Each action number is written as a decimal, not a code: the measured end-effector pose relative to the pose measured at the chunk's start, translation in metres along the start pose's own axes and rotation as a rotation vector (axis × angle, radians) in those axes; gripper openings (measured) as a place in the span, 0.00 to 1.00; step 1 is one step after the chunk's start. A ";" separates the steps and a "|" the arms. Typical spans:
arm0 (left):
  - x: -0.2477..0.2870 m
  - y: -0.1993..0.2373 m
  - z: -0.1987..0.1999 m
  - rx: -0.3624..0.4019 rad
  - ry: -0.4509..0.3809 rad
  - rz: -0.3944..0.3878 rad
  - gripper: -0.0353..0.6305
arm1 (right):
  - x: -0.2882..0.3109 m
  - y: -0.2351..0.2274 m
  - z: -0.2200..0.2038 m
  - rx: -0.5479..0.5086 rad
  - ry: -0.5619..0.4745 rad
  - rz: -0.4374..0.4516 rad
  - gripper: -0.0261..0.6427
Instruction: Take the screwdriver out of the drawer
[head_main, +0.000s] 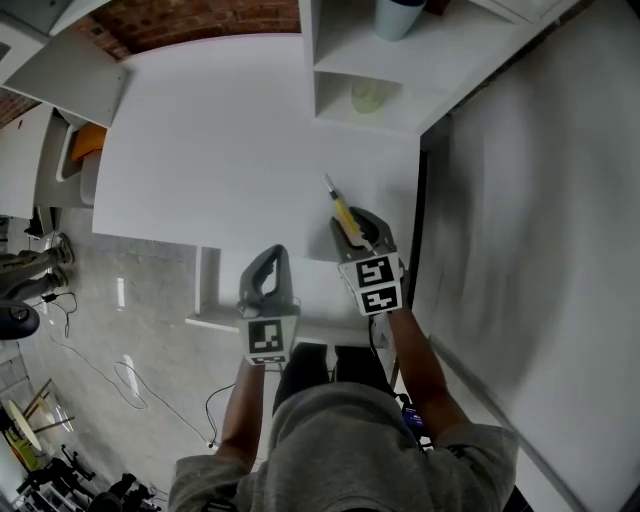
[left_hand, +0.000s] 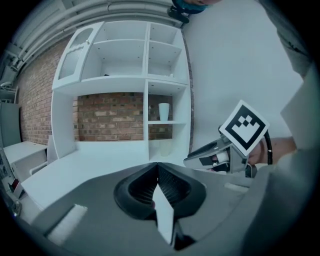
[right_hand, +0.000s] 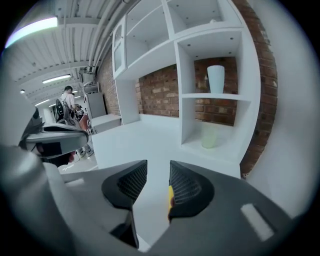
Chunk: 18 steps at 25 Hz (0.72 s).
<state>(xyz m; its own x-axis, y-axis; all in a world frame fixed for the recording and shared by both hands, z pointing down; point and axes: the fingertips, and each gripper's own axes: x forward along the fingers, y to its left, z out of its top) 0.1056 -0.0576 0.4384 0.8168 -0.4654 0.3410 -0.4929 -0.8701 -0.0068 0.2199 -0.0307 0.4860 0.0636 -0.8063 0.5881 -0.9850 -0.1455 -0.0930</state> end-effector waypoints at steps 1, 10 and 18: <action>-0.006 -0.001 0.006 0.002 -0.010 0.001 0.07 | -0.009 0.004 0.005 -0.003 -0.015 -0.001 0.25; -0.068 -0.010 0.051 0.015 -0.098 0.028 0.07 | -0.090 0.051 0.038 -0.019 -0.146 -0.014 0.15; -0.119 -0.015 0.070 0.032 -0.148 0.039 0.07 | -0.145 0.090 0.047 -0.031 -0.224 -0.018 0.07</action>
<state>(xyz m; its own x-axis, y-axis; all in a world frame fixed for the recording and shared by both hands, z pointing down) 0.0369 -0.0006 0.3321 0.8337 -0.5155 0.1979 -0.5171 -0.8546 -0.0476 0.1295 0.0468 0.3546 0.1118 -0.9114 0.3959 -0.9877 -0.1459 -0.0569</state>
